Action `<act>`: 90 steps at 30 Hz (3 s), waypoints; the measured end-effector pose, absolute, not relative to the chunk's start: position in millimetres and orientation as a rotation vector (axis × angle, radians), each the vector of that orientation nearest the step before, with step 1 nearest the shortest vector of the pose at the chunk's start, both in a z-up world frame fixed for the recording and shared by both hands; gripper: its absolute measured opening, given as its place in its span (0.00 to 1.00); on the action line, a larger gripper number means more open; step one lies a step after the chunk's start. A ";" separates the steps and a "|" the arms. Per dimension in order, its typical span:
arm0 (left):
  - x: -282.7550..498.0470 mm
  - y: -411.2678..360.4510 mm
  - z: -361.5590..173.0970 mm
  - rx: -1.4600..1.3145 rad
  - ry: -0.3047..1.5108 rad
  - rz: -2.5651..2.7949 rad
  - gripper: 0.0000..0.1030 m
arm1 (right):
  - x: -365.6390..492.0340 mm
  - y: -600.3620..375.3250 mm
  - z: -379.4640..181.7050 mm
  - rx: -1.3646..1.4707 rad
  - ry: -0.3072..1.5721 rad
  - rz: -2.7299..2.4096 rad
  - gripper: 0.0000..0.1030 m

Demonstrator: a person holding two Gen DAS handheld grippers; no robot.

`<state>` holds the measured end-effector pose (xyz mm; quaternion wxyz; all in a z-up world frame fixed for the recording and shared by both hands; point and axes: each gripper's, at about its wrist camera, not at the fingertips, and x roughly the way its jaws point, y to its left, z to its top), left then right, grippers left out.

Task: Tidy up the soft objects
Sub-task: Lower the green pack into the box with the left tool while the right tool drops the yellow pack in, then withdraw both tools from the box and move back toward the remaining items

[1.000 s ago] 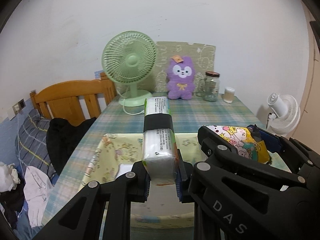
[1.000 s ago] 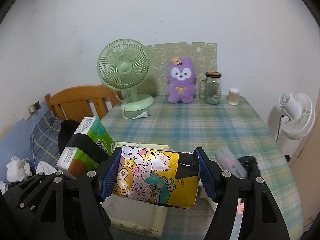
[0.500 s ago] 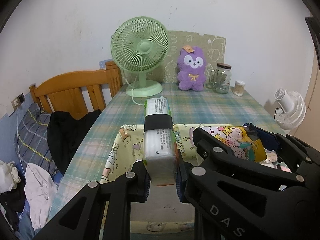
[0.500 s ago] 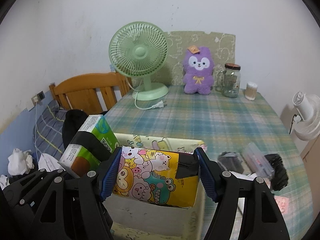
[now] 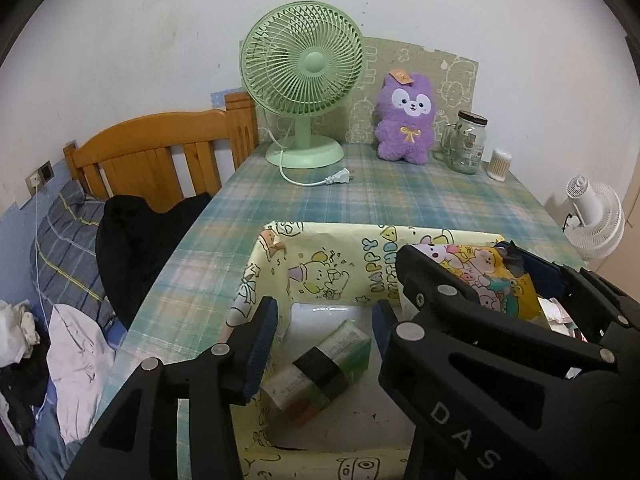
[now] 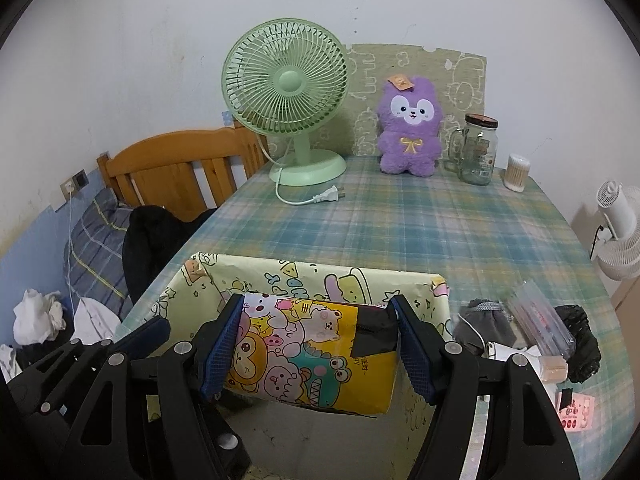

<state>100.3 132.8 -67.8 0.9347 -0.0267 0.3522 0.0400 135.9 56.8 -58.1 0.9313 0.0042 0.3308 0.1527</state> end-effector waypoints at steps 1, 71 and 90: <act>101.0 132.7 -68.0 -0.055 0.721 0.083 0.51 | 137.1 57.2 -58.4 0.007 0.676 0.311 0.72; 50.3 26.0 -14.9 -0.043 0.588 0.007 0.96 | 65.3 -63.0 4.4 0.046 0.459 0.254 1.00; 44.7 -28.0 -27.8 -0.017 0.578 -0.045 1.00 | 55.5 -117.5 -11.8 0.055 0.461 0.200 1.00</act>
